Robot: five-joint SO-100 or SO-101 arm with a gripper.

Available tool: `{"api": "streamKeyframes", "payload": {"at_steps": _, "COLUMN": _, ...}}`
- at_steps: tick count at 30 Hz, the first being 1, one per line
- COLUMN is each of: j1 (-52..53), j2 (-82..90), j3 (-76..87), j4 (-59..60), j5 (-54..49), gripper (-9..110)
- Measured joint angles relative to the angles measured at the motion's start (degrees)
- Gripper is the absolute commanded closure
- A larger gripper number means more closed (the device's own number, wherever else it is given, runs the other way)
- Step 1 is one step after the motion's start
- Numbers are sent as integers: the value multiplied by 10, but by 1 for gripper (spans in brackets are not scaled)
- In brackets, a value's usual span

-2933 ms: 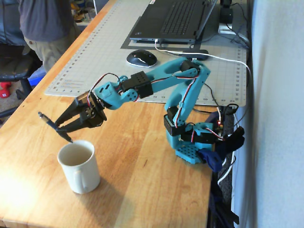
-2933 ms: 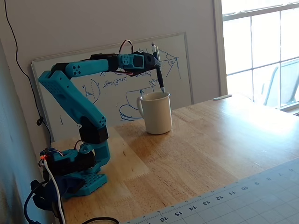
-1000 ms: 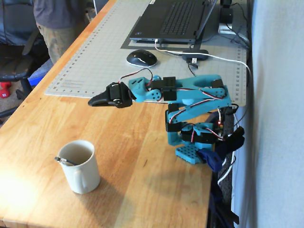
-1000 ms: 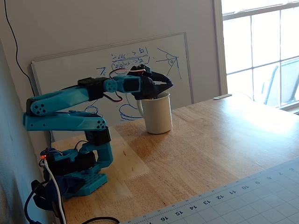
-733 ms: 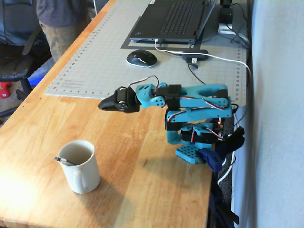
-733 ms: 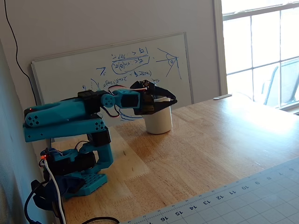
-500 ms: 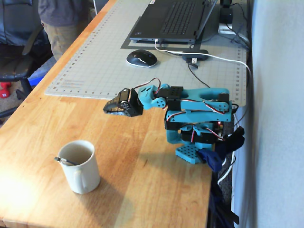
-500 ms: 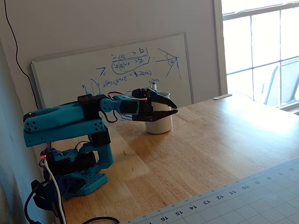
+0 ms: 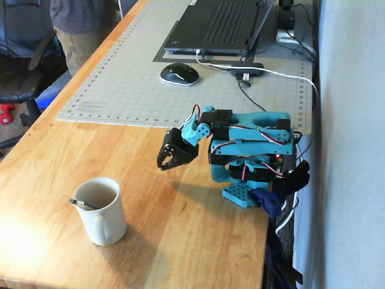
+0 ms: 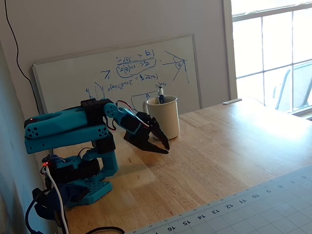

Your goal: Grasp a pen and put it in a mug.

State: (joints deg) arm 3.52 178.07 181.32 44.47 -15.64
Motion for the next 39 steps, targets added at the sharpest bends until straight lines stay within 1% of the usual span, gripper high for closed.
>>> {"api": "streamKeyframes", "payload": {"at_steps": 9, "j1": 0, "j2": 54, "j3": 0, "j4": 86, "j5": 8, "gripper": 100}}
{"api": "streamKeyframes", "payload": {"at_steps": 18, "j1": 20, "j2": 121, "j3": 0, "j4": 200, "j5": 11, "gripper": 101}}
{"api": "streamKeyframes", "payload": {"at_steps": 39, "j1": 20, "j2": 124, "j3": 0, "j4": 212, "j5": 11, "gripper": 100}}
